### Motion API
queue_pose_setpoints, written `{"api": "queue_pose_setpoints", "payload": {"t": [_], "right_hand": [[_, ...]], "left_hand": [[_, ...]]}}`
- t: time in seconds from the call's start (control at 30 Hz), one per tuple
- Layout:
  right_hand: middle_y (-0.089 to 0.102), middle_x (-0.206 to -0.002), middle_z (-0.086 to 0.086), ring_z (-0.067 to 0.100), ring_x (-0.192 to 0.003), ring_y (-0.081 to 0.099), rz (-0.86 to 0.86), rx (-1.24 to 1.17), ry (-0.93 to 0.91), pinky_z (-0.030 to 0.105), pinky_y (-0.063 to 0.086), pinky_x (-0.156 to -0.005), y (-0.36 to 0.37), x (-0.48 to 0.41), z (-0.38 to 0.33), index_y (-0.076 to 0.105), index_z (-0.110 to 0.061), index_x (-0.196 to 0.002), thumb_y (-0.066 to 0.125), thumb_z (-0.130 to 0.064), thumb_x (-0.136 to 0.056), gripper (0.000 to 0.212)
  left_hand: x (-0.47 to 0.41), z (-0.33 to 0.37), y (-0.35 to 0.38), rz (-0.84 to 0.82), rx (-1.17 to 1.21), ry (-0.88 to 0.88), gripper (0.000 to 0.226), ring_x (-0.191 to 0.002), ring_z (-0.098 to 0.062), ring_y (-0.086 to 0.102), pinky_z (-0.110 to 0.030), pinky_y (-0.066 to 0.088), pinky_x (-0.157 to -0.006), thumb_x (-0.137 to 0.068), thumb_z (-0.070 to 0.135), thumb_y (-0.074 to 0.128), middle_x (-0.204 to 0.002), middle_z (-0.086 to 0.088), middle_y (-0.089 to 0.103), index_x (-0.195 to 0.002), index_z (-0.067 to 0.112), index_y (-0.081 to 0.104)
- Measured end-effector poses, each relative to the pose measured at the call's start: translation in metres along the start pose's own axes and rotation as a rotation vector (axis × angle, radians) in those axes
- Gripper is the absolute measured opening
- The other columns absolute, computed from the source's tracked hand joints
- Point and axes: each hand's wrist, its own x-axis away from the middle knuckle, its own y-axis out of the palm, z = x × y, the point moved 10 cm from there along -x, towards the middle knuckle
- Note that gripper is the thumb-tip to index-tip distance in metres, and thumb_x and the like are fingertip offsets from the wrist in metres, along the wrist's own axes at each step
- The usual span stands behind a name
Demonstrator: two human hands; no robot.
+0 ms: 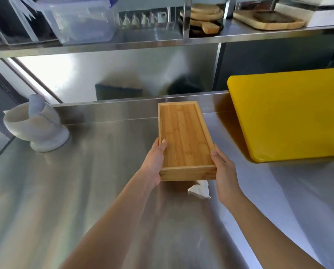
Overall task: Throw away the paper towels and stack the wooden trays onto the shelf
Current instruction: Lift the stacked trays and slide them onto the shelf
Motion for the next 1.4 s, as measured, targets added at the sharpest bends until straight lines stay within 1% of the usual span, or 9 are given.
{"api": "queue_pose_setpoints", "payload": {"t": [0.2, 0.43, 0.6, 0.7, 0.8, 0.9, 1.17, 1.3, 1.4], "right_hand": [[0.053, -0.124, -0.005, 0.021, -0.114, 0.052, -0.039, 0.008, -0.042, 0.044, 0.043, -0.102, 0.013, 0.0, -0.008, 0.043, -0.036, -0.126, 0.038, -0.038, -0.094, 0.032], [0.053, -0.122, -0.005, 0.017, -0.112, 0.052, -0.05, 0.012, -0.09, 0.037, 0.044, -0.096, 0.024, -0.005, -0.027, 0.042, -0.032, -0.13, 0.037, -0.038, -0.094, 0.037], [0.056, -0.121, -0.008, 0.013, -0.105, 0.058, -0.085, -0.012, -0.211, 0.033, 0.05, -0.089, 0.05, -0.02, -0.076, 0.044, -0.038, -0.126, 0.037, -0.042, -0.093, 0.034], [0.058, -0.126, -0.005, 0.014, -0.11, 0.058, -0.141, -0.042, -0.294, 0.039, 0.051, -0.094, 0.073, -0.027, -0.115, 0.042, -0.036, -0.133, 0.037, -0.043, -0.092, 0.042], [0.058, -0.124, -0.005, 0.013, -0.111, 0.056, -0.179, -0.116, -0.34, 0.036, 0.049, -0.094, 0.093, -0.039, -0.154, 0.041, -0.034, -0.135, 0.037, -0.037, -0.095, 0.041], [0.058, -0.121, -0.003, 0.015, -0.112, 0.054, -0.194, -0.131, -0.376, 0.037, 0.046, -0.096, 0.113, -0.06, -0.196, 0.044, -0.032, -0.133, 0.035, -0.032, -0.097, 0.037], [0.056, -0.113, 0.001, 0.023, -0.108, 0.051, -0.175, -0.097, -0.309, 0.048, 0.039, -0.103, 0.145, -0.155, -0.239, 0.05, -0.034, -0.108, 0.036, -0.035, -0.096, 0.019], [0.055, -0.119, 0.004, 0.024, -0.109, 0.052, -0.179, -0.065, -0.27, 0.048, 0.038, -0.104, 0.155, -0.199, -0.236, 0.047, -0.026, -0.128, 0.039, -0.035, -0.095, 0.035], [0.054, -0.098, 0.001, 0.02, -0.097, 0.051, -0.171, -0.03, -0.276, 0.038, 0.039, -0.095, 0.162, -0.224, -0.238, 0.056, -0.031, -0.096, 0.038, -0.031, -0.096, 0.018]], "left_hand": [[0.0, 0.009, -0.011, 0.017, 0.025, -0.003, 0.046, -0.116, -0.024, 0.049, -0.053, 0.037, -0.102, -0.093, 0.054, 0.034, -0.133, 0.002, 0.049, -0.137, 0.044, 0.032], [0.006, 0.032, -0.017, 0.043, 0.069, 0.039, 0.042, -0.103, -0.02, 0.049, -0.044, 0.037, -0.087, -0.095, 0.051, 0.033, -0.125, 0.003, 0.051, -0.135, 0.04, 0.036], [0.011, 0.092, -0.039, 0.116, 0.083, 0.167, 0.038, -0.088, -0.015, 0.051, -0.045, 0.038, -0.084, -0.094, 0.052, 0.035, -0.11, 0.007, 0.052, -0.13, 0.042, 0.04], [0.017, 0.136, -0.054, 0.1, 0.108, 0.245, 0.034, -0.103, -0.021, 0.054, -0.052, 0.04, -0.098, -0.093, 0.053, 0.039, -0.116, 0.008, 0.057, -0.126, 0.046, 0.045], [0.018, 0.183, -0.068, 0.103, 0.116, 0.321, 0.022, -0.105, -0.023, 0.055, -0.054, 0.04, -0.098, -0.093, 0.05, 0.04, -0.113, 0.006, 0.059, -0.113, 0.046, 0.049], [0.002, 0.232, -0.073, 0.106, 0.133, 0.358, 0.029, -0.109, -0.026, 0.055, -0.054, 0.039, -0.1, -0.092, 0.048, 0.044, -0.118, 0.002, 0.059, -0.119, 0.038, 0.051], [-0.065, 0.305, -0.06, 0.143, 0.151, 0.33, 0.034, -0.108, -0.027, 0.045, -0.05, 0.036, -0.103, -0.091, 0.039, 0.052, -0.116, -0.005, 0.047, -0.12, 0.024, 0.041], [-0.104, 0.318, -0.054, 0.105, 0.154, 0.318, 0.027, -0.101, -0.027, 0.047, -0.045, 0.038, -0.097, -0.092, 0.035, 0.052, -0.105, -0.006, 0.049, -0.113, 0.022, 0.041], [-0.127, 0.325, -0.055, 0.116, 0.181, 0.293, 0.026, -0.08, -0.026, 0.047, -0.045, 0.039, -0.085, -0.091, 0.03, 0.056, -0.089, -0.008, 0.048, -0.109, 0.018, 0.041]]}}
